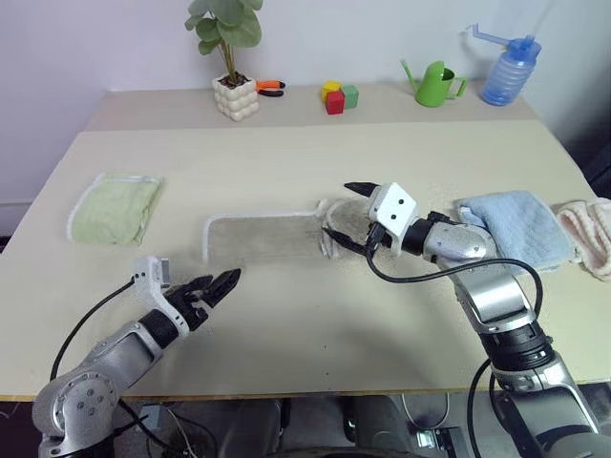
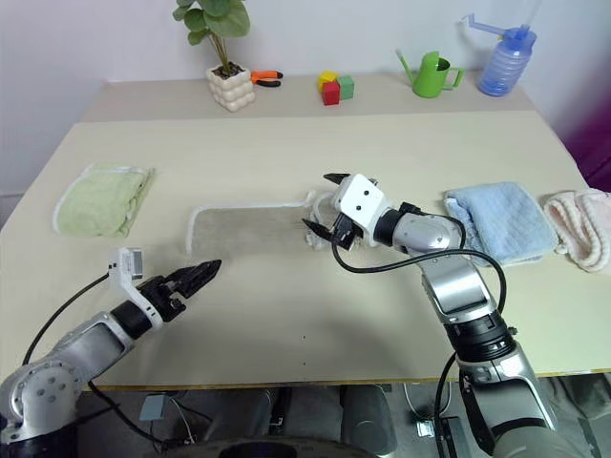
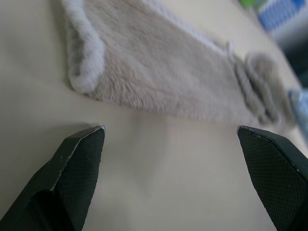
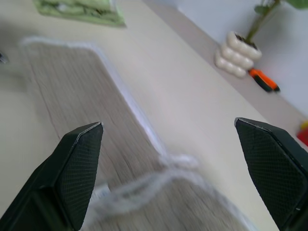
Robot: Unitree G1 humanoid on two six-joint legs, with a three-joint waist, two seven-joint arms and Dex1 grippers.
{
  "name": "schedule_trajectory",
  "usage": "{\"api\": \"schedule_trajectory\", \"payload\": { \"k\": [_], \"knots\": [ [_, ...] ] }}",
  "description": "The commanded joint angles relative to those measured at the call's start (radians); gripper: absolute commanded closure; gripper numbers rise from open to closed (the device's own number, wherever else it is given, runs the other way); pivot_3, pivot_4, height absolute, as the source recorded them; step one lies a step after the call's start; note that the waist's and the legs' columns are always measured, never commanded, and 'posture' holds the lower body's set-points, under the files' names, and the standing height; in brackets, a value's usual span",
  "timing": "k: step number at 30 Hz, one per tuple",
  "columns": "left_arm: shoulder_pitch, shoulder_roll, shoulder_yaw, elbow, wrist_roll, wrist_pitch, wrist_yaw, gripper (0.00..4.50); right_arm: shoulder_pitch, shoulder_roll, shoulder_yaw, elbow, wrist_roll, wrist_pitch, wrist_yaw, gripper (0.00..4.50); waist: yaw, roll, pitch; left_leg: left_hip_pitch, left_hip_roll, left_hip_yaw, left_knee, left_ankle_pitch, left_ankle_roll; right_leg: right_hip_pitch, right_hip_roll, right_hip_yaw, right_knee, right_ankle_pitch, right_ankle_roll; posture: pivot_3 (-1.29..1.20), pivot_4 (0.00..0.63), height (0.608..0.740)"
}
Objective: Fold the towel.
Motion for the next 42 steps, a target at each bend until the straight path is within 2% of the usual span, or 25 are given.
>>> {"api": "schedule_trajectory", "payload": {
  "k": [1, 6, 8, 11, 12, 16, 19, 23, 26, 31, 36, 40, 42],
  "knots": [
    [-0.084, -0.077, 0.050, 0.094, -0.086, -0.023, 0.170, 0.00, 0.005, 0.013, 0.016, -0.047, -0.009, -0.023, 0.004, 0.04, 0.010, 0.000, 0.000, 0.000, 0.000, 0.000, 0.000, 0.000, 0.000, 0.000, 0.000, 0.000, 0.000, 0.000, 0.000, 0.00, 0.150, 0.732],
    [-0.162, -0.113, 0.035, 0.169, -0.072, -0.054, 0.270, 0.00, 0.011, 0.028, 0.031, -0.062, -0.020, -0.018, -0.005, 0.04, 0.014, -0.001, -0.001, 0.000, 0.000, 0.000, 0.000, 0.001, -0.002, 0.000, 0.000, 0.000, 0.000, 0.000, 0.000, 0.00, 0.150, 0.732],
    [-0.178, -0.116, 0.029, 0.180, -0.077, -0.065, 0.279, 0.52, 0.017, 0.029, 0.034, -0.067, -0.024, -0.018, -0.005, 0.00, 0.014, -0.001, -0.001, 0.001, 0.000, 0.000, 0.000, 0.001, -0.002, 0.000, 0.000, 0.000, 0.000, 0.000, 0.000, 0.00, 0.150, 0.732],
    [-0.187, -0.111, 0.021, 0.186, -0.086, -0.079, 0.267, 1.83, 0.038, 0.023, 0.037, -0.087, -0.028, -0.014, -0.004, 0.00, 0.014, -0.001, -0.001, 0.001, 0.000, 0.000, 0.000, 0.001, -0.002, 0.000, 0.001, 0.000, 0.000, 0.000, 0.000, 0.00, 0.150, 0.732],
    [-0.187, -0.109, 0.022, 0.188, -0.090, -0.084, 0.265, 2.45, 0.045, 0.021, 0.038, -0.094, -0.029, -0.012, -0.003, 0.00, 0.015, -0.001, -0.001, 0.001, 0.000, 0.000, 0.000, 0.001, -0.002, 0.000, 0.001, 0.000, 0.000, 0.000, 0.000, 0.00, 0.150, 0.732],
    [-0.187, -0.098, 0.049, 0.184, -0.120, -0.111, 0.240, 4.47, 0.075, 0.013, 0.041, -0.125, -0.038, -0.001, 0.000, 0.00, 0.015, -0.001, -0.001, 0.000, 0.000, 0.000, 0.000, 0.001, -0.002, 0.000, 0.000, 0.000, 0.000, 0.000, 0.000, 0.00, 0.150, 0.732],
    [-0.190, -0.079, 0.069, 0.165, -0.134, -0.149, 0.207, 4.47, 0.093, 0.010, 0.038, -0.148, -0.038, 0.012, -0.001, 0.00, 0.014, -0.001, -0.001, 0.000, 0.000, 0.000, 0.000, 0.001, -0.002, 0.000, 0.000, 0.000, 0.000, 0.000, 0.000, 0.00, 0.150, 0.732],
    [-0.196, -0.005, 0.108, 0.145, -0.104, -0.224, 0.140, 4.47, 0.107, 0.004, 0.031, -0.163, -0.037, 0.021, 0.000, 0.00, 0.012, -0.001, 0.000, 0.000, 0.001, 0.000, 0.000, 0.001, -0.002, 0.000, 0.001, 0.000, 0.000, 0.000, 0.000, 0.00, 0.150, 0.732],
    [-0.201, 0.093, 0.126, 0.144, -0.069, -0.257, 0.072, 4.47, 0.108, -0.001, 0.023, -0.157, -0.035, 0.023, 0.002, 0.00, 0.013, -0.001, 0.000, 0.000, 0.001, 0.000, -0.001, 0.001, -0.002, -0.001, 0.001, 0.000, 0.000, 0.000, 0.000, 0.00, 0.150, 0.732],
    [-0.226, 0.247, 0.049, 0.115, 0.040, -0.278, -0.062, 4.47, 0.101, -0.007, 0.019, -0.130, -0.036, 0.013, 0.005, 0.00, 0.016, -0.001, 0.000, 0.000, 0.000, 0.000, -0.001, 0.001, -0.001, 0.000, 0.001, 0.000, -0.001, 0.000, 0.000, 0.00, 0.150, 0.732],
    [-0.322, 0.348, -0.146, 0.059, 0.146, -0.279, -0.239, 4.47, 0.097, -0.007, 0.021, -0.104, -0.045, 0.005, 0.001, 0.00, 0.014, -0.002, 0.000, -0.001, 0.000, 0.000, -0.001, 0.000, -0.001, 0.000, 0.001, 0.000, -0.001, 0.000, 0.000, 0.00, 0.150, 0.732],
    [-0.400, 0.374, -0.317, 0.061, 0.230, -0.285, -0.389, 4.47, 0.102, -0.009, 0.021, -0.089, -0.057, 0.000, -0.006, 0.00, 0.009, -0.002, 0.000, -0.001, 0.000, 0.000, -0.001, 0.000, -0.001, -0.001, 0.001, 0.000, -0.001, 0.000, 0.000, 0.00, 0.150, 0.732],
    [-0.471, 0.354, -0.452, 0.097, 0.312, -0.303, -0.464, 4.47, 0.109, -0.012, 0.015, -0.080, -0.070, 0.004, -0.019, 0.00, 0.008, -0.002, 0.000, -0.001, 0.000, 0.000, -0.002, 0.000, -0.001, -0.001, 0.001, 0.000, -0.001, 0.000, 0.000, 0.00, 0.150, 0.732]
  ]
}}
